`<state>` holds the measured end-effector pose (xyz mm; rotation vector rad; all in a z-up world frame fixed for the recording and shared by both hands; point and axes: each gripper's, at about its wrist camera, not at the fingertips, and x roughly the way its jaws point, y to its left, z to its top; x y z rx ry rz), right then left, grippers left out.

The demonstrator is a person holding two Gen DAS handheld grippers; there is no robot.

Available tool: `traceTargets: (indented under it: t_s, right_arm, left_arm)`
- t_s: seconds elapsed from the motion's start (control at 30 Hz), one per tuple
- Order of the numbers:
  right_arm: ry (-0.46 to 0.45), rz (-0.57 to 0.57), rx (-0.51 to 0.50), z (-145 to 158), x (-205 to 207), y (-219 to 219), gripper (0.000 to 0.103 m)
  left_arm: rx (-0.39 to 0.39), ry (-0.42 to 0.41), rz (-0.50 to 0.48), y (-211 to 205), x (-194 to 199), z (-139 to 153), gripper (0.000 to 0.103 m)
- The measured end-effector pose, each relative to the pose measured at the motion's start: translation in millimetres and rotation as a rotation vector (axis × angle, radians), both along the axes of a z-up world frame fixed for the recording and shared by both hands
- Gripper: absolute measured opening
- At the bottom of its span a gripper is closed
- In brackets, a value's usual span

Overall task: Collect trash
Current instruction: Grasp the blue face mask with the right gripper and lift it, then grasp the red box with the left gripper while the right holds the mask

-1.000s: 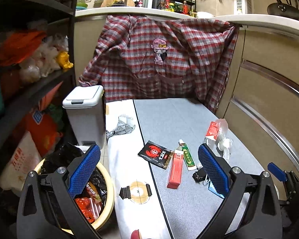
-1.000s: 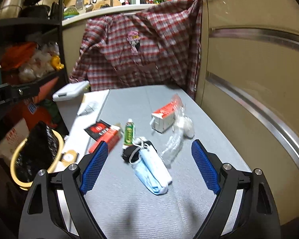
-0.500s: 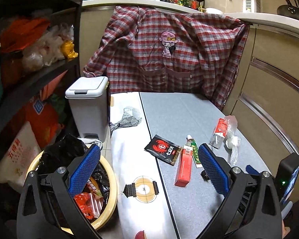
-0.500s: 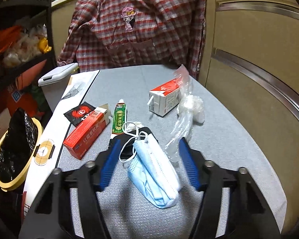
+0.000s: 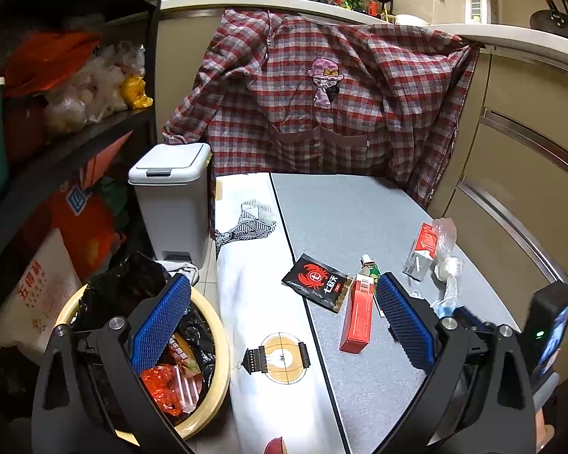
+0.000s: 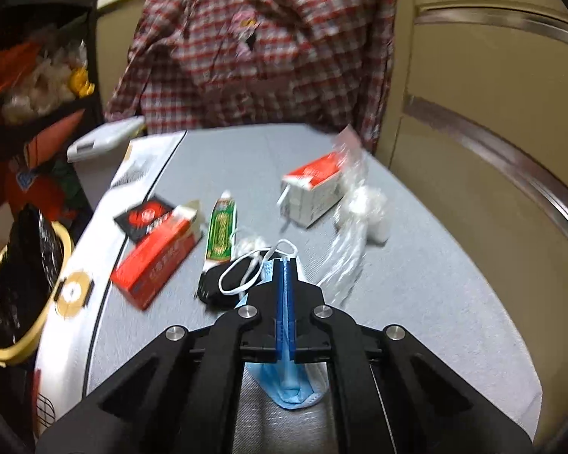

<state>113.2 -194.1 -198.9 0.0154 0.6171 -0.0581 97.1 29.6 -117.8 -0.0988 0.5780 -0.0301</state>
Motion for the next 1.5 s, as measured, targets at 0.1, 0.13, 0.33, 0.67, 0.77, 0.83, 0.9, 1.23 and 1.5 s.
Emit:
traceTargets:
  t_s: [0.1, 0.13, 0.33, 0.67, 0.77, 0.83, 0.9, 1.23, 1.5]
  right_arm:
    - [-0.020, -0.024, 0.029, 9, -3, -10, 0.002]
    - [-0.027, -0.033, 0.037, 11, -5, -12, 0.002]
    - [-0.075, -0.094, 0.126, 34, -14, -35, 0.002]
    - [-0.109, -0.095, 0.165, 49, -19, -43, 0.002]
    - [-0.109, -0.103, 0.173, 47, -18, -47, 0.002]
    - [-0.102, -0.113, 0.177, 45, -16, -51, 0.002]
    - [-0.094, -0.124, 0.178, 43, -13, -54, 0.002]
    - [-0.077, -0.148, 0.186, 36, -8, -64, 0.002]
    - [-0.091, -0.132, 0.176, 39, -12, -56, 0.002]
  left_arm:
    - [-0.007, 0.006, -0.004, -2, 2, -2, 0.095]
    - [-0.007, 0.007, -0.007, -4, 2, -3, 0.095]
    - [-0.028, 0.039, -0.077, -21, 13, -18, 0.095]
    - [0.033, 0.138, -0.203, -72, 48, -76, 0.092]
    - [0.051, 0.159, -0.218, -81, 54, -86, 0.088]
    - [0.064, 0.170, -0.230, -86, 59, -92, 0.087]
    - [0.062, 0.181, -0.233, -89, 63, -96, 0.082]
    - [0.051, 0.260, -0.229, -92, 81, -116, 0.026]
    - [0.028, 0.161, -0.215, -84, 65, -81, 0.025]
